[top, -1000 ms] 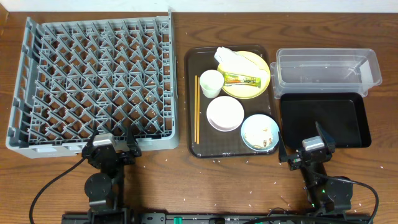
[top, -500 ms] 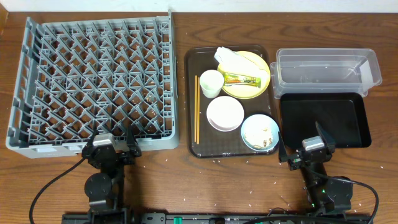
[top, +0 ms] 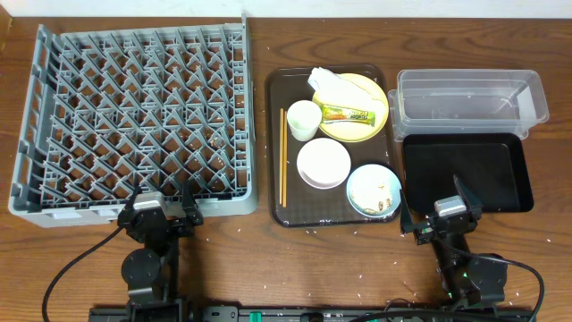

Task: Sort waste into correct bins and load items into the dishwasher

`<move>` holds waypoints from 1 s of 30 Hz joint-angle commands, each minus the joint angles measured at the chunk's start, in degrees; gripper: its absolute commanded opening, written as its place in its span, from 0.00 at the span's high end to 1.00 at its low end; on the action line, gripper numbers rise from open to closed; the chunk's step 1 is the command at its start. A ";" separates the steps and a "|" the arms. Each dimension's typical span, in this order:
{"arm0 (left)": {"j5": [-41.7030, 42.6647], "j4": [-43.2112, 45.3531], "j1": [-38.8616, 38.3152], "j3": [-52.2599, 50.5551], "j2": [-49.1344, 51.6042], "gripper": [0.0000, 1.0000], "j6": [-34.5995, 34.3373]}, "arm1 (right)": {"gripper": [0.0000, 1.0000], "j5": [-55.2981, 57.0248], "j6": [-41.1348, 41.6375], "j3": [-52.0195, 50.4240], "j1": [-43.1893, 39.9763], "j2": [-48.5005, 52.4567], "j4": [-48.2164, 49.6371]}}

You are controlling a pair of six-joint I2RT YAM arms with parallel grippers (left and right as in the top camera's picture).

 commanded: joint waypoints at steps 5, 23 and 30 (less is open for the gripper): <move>-0.74 -1.99 0.28 -0.98 -0.24 0.09 0.57 | 0.01 0.33 0.92 -0.09 0.42 -0.20 -0.26; -0.76 -1.99 0.28 -0.98 -0.24 0.09 0.57 | 0.01 0.33 0.92 -0.09 0.42 -0.17 -0.26; -0.74 -1.97 0.28 -0.98 -0.24 0.08 0.57 | 0.01 1.09 -3.80 -0.09 0.26 -0.20 3.34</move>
